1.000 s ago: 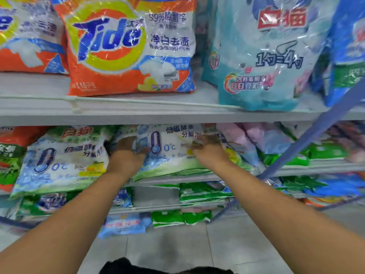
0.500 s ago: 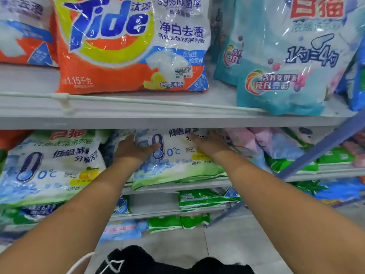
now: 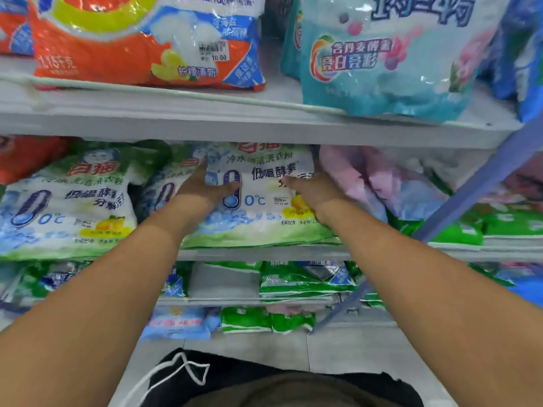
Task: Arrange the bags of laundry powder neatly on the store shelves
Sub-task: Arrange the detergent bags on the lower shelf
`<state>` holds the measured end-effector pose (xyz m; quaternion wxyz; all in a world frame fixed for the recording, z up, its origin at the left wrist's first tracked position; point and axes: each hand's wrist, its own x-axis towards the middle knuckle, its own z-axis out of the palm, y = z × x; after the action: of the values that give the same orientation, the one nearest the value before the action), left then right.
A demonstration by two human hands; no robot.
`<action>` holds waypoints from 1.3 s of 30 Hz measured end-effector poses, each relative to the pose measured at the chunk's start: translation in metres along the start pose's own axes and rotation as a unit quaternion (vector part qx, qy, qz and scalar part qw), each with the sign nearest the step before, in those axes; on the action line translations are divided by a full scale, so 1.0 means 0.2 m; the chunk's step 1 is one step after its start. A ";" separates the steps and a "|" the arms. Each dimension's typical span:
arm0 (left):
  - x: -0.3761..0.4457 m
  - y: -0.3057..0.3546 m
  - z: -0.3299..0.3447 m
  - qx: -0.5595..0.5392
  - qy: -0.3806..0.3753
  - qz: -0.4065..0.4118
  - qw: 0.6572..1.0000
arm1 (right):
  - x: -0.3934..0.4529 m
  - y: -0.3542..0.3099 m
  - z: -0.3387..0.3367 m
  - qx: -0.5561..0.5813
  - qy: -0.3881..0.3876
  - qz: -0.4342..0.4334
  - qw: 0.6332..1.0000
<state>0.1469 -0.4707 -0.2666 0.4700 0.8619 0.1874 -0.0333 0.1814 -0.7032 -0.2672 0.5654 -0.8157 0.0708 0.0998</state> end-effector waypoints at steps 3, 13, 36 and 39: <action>-0.03 0.08 0.13 -0.060 -0.018 0.029 0.998 | -0.03 -0.02 -0.15 -0.037 0.061 -0.033 0.997; 0.00 0.29 0.56 -0.005 -0.073 0.083 0.994 | -0.01 0.16 -0.55 -0.308 0.200 -0.003 0.930; -0.03 -0.30 -0.35 0.327 0.199 0.130 0.914 | -0.06 -0.25 0.39 -0.377 -0.005 -0.176 0.909; 0.00 -0.54 -0.63 0.310 0.191 0.012 0.931 | -0.14 -0.34 0.74 -0.310 -0.088 -0.169 0.931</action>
<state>0.0945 -0.3143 -0.2834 0.1346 0.9571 0.2433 0.0816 0.1571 -0.5400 -0.2495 0.2967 -0.9382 -0.1531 0.0912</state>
